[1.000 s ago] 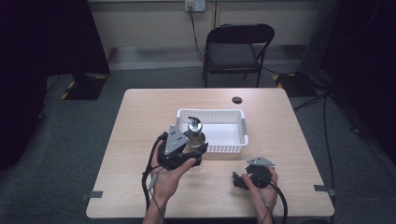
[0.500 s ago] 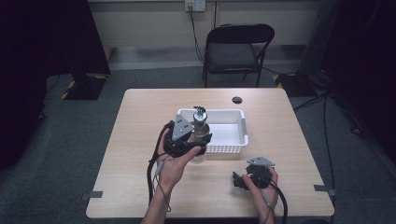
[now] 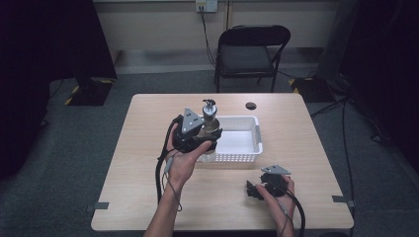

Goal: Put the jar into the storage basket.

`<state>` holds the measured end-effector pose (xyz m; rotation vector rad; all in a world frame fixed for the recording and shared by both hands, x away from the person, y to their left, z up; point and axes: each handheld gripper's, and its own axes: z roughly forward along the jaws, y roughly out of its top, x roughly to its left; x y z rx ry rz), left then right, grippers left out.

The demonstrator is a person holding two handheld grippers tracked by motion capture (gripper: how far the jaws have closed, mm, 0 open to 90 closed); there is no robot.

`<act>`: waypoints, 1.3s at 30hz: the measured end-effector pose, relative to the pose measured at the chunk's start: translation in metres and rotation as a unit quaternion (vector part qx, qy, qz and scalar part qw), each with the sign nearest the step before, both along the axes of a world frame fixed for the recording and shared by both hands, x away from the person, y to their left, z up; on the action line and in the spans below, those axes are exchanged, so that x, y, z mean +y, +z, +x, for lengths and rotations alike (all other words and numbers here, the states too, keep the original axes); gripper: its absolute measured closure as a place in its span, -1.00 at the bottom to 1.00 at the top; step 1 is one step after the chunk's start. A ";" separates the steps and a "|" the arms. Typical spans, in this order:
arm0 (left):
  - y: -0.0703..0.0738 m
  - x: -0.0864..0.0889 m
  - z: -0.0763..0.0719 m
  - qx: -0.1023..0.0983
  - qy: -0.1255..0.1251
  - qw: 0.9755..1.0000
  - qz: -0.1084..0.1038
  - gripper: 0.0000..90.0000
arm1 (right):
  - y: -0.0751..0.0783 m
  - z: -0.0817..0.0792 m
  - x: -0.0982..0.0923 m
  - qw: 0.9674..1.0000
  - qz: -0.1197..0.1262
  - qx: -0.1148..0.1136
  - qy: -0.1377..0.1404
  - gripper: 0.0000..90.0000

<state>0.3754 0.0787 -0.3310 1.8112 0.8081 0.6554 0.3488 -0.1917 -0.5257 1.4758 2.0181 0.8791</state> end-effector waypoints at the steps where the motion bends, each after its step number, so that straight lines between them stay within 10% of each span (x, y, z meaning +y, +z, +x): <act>1: 0.001 -0.001 0.002 -0.003 0.001 1.000 -0.001 -0.25 | 0.000 0.000 0.000 1.000 0.000 0.000 0.000 -1.00; 39: -0.030 -0.034 0.100 0.021 0.038 0.999 0.011 -0.24 | 0.000 0.000 0.000 1.000 -0.001 -0.001 0.001 -1.00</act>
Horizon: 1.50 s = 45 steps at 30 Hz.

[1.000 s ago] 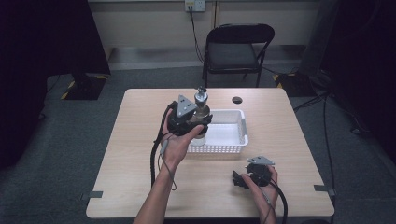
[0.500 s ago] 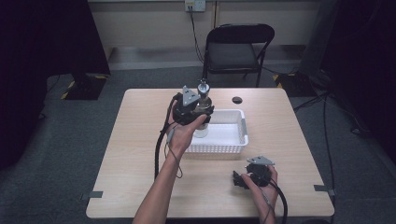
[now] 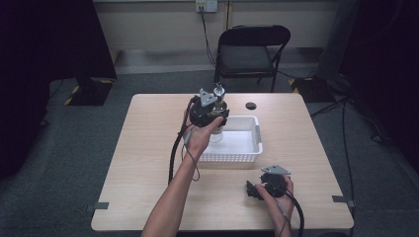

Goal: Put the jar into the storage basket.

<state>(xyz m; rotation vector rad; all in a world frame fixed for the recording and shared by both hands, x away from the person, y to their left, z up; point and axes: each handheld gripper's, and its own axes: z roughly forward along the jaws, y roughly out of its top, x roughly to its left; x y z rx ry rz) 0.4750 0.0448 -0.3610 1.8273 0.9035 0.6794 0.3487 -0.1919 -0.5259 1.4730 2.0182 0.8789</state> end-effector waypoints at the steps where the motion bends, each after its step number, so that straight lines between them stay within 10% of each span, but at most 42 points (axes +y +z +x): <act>1: -0.002 -0.001 0.001 0.002 0.001 1.000 0.001 -0.24 | 0.000 0.000 0.000 1.000 0.000 0.000 0.000 -1.00; 23: -0.051 0.003 0.013 0.046 0.007 0.999 -0.001 -0.24 | 0.000 0.000 0.000 1.000 0.000 0.000 0.000 -1.00; 45: -0.053 0.013 0.006 0.053 0.003 0.999 -0.004 -0.25 | 0.000 0.000 0.000 1.000 0.000 0.000 0.000 -1.00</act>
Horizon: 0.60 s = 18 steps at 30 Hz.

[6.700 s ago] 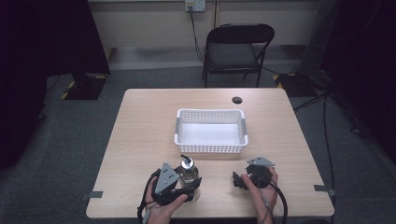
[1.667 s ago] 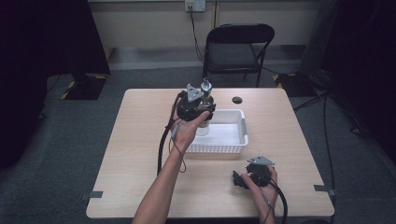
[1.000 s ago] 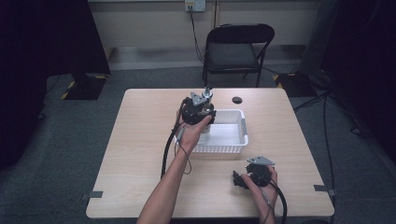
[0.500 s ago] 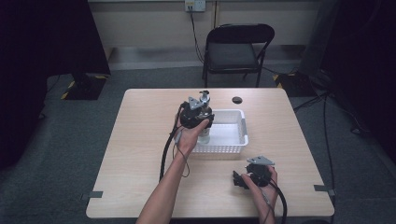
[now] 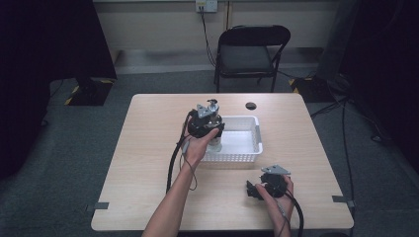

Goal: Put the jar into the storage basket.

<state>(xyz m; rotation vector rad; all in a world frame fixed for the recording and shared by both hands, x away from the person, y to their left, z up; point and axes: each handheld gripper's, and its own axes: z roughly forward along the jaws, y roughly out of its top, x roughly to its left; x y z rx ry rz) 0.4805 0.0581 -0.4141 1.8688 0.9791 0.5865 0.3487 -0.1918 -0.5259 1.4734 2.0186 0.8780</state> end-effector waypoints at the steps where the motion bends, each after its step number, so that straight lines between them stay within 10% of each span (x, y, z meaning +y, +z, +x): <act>1: 0.000 0.000 0.000 -0.001 -0.001 1.000 0.000 -0.26 | 0.000 0.000 0.000 1.000 0.000 0.000 0.000 -1.00; 12: 0.000 0.001 0.002 0.013 -0.011 1.000 -0.004 -0.30 | 0.000 0.000 0.000 1.000 0.000 0.000 0.000 -1.00; 18: -0.003 0.004 0.004 0.016 -0.007 1.000 -0.014 -0.66 | 0.000 0.000 0.000 1.000 0.000 0.000 0.000 -1.00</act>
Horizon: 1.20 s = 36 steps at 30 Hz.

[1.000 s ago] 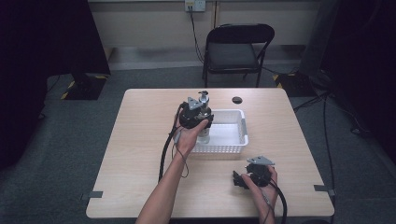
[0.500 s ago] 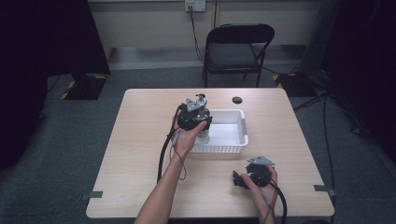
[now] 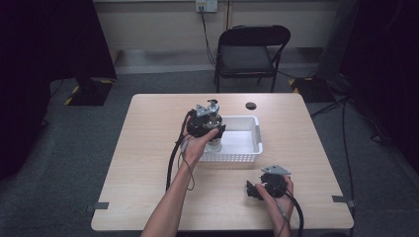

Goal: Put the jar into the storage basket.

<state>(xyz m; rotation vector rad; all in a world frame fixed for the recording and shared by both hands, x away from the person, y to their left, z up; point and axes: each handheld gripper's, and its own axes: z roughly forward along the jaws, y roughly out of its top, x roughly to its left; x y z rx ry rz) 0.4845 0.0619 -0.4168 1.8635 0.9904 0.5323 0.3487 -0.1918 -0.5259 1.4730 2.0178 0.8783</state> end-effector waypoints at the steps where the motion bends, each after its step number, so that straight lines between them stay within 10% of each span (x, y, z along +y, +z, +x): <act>1: 0.000 0.000 0.000 -0.001 0.005 1.000 -0.003 -0.73 | 0.000 0.000 0.000 1.000 0.000 0.000 0.000 -1.00; 8: 0.002 0.002 -0.003 -0.006 0.008 1.000 -0.011 -0.99 | 0.000 0.000 0.000 1.000 0.000 0.000 0.000 -1.00; 36: 0.011 0.031 -0.041 -0.005 0.019 0.998 -0.063 -0.96 | 0.000 0.000 0.000 1.000 0.000 0.000 0.000 -1.00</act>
